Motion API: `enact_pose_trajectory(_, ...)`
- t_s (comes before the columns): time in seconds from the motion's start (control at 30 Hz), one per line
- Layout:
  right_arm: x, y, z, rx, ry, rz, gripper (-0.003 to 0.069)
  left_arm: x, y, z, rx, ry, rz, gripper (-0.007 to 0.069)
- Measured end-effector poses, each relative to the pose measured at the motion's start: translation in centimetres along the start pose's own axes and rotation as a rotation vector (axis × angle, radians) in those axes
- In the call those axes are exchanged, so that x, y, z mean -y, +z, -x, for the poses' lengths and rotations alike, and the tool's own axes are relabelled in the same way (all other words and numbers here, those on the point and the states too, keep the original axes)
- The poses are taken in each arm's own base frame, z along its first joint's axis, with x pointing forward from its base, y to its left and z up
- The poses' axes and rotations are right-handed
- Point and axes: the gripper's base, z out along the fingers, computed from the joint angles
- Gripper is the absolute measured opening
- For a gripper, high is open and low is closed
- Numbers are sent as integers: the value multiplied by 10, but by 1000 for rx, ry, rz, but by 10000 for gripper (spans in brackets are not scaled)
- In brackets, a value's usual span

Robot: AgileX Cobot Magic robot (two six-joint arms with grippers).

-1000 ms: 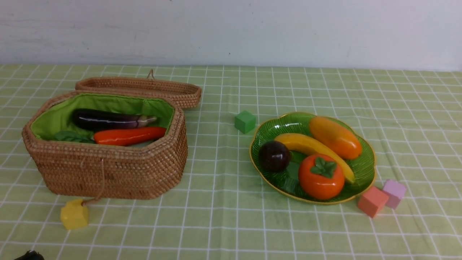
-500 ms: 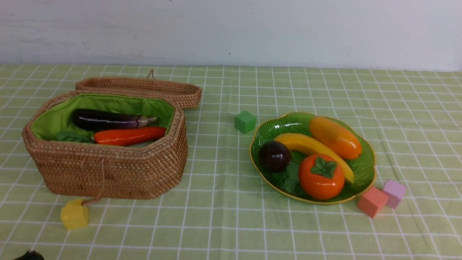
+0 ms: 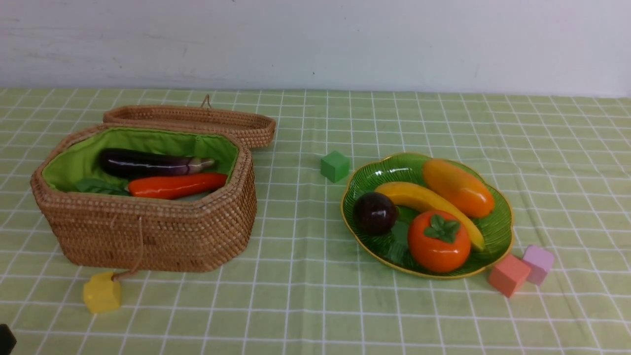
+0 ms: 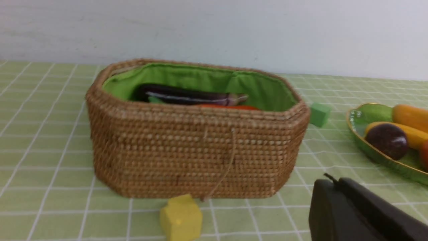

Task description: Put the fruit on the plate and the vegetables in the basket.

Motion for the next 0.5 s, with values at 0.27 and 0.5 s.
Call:
enact_pose_trajectory(0.27,0,0,0,-1,0,0,7,-9,5,-45,-222,-91,90,-13)
enact_pose_trajectory(0.5,0,0,0,-1,0,0,15,-9,5,-44,-216,-185,102,-13)
